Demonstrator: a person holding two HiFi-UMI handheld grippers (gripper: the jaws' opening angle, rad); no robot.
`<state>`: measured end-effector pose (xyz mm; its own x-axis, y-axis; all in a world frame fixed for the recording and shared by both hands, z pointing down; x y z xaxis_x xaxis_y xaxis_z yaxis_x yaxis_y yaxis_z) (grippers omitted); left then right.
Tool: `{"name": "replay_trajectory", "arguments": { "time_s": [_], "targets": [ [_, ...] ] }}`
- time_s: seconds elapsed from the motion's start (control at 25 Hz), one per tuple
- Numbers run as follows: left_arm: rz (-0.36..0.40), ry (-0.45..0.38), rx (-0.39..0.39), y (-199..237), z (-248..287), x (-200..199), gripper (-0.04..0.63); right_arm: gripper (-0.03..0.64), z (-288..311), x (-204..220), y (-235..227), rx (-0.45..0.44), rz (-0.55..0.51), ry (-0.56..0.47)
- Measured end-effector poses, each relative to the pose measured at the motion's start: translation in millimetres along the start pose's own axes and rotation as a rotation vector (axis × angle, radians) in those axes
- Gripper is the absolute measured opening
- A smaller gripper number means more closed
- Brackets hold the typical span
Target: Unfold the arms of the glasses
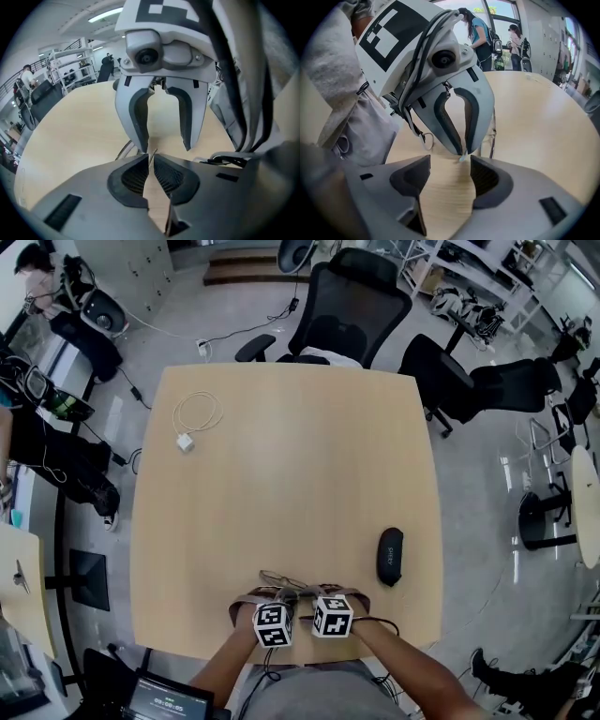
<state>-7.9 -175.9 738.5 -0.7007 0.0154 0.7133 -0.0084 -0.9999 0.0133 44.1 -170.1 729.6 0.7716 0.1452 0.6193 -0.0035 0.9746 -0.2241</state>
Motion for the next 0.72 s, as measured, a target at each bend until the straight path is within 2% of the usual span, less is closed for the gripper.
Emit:
{"name": "replay_trajectory", "arguments": {
  "time_s": [0.28, 0.52, 0.72],
  "targets": [
    [0.012, 0.062, 0.078, -10.8, 0.3, -2.4, 0.011, 0.262, -13.7, 7.5, -16.1, 0.050, 0.028, -0.013],
    [0.053, 0.087, 0.087, -24.7, -4.2, 6.1, 0.011, 0.264, -28.2, 17.2, -33.3, 0.083, 0.044, -0.002],
    [0.051, 0.080, 0.074, -24.2, -6.4, 5.5, 0.011, 0.270, -38.1, -20.5, 7.0, 0.047, 0.060, -0.103]
  ]
}}
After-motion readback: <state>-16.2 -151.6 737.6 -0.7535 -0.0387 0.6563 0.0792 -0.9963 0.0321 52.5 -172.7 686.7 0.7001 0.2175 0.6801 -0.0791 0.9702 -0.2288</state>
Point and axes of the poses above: the fingertips, and each gripper's own axes: z forward along the fingers, y to its left, x out of its underside, the point moved 7 cm from there along -z, backward along the fingers, and after that the axes turned 14 degrees about -y, right-handed, at the moved point
